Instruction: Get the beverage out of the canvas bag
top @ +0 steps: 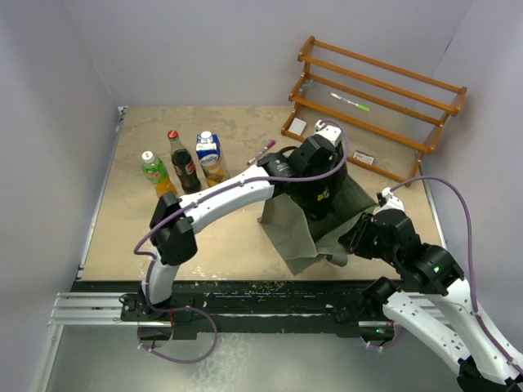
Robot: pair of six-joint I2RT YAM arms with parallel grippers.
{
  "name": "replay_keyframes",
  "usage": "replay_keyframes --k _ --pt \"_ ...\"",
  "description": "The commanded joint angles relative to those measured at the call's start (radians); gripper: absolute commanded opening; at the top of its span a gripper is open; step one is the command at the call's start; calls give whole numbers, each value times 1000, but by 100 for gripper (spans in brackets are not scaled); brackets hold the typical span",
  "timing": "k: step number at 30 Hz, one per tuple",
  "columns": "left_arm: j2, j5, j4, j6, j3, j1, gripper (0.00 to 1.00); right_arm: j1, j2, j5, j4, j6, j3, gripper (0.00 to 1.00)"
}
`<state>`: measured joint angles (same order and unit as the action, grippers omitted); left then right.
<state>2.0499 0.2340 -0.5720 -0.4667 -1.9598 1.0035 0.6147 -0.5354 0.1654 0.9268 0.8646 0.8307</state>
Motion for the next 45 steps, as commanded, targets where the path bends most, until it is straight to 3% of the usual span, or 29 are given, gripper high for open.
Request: replay_keyframes --k 1,8,15,26,35,45 --pt "-230 -12 144 -124 -32 -15 0 2 8 14 20 -13 1 26" --pt "-331 -28 97 -304 -59 -58 0 1 0 10 16 -17 -2 26" --pt "-421 -133 95 -506 -64 -175 0 1 -6 0 3 -24 -11 26" --pt "-499 -303 121 -619 -140 -361 0 2 -30 -12 -10 -40 -15 26" --pt "-613 -309 94 -561 -116 -565 0 2 -60 -16 -25 -61 -7 26" --pt "-684 -245 25 -501 -64 -598 0 1 -62 -28 -34 -62 -17 26"
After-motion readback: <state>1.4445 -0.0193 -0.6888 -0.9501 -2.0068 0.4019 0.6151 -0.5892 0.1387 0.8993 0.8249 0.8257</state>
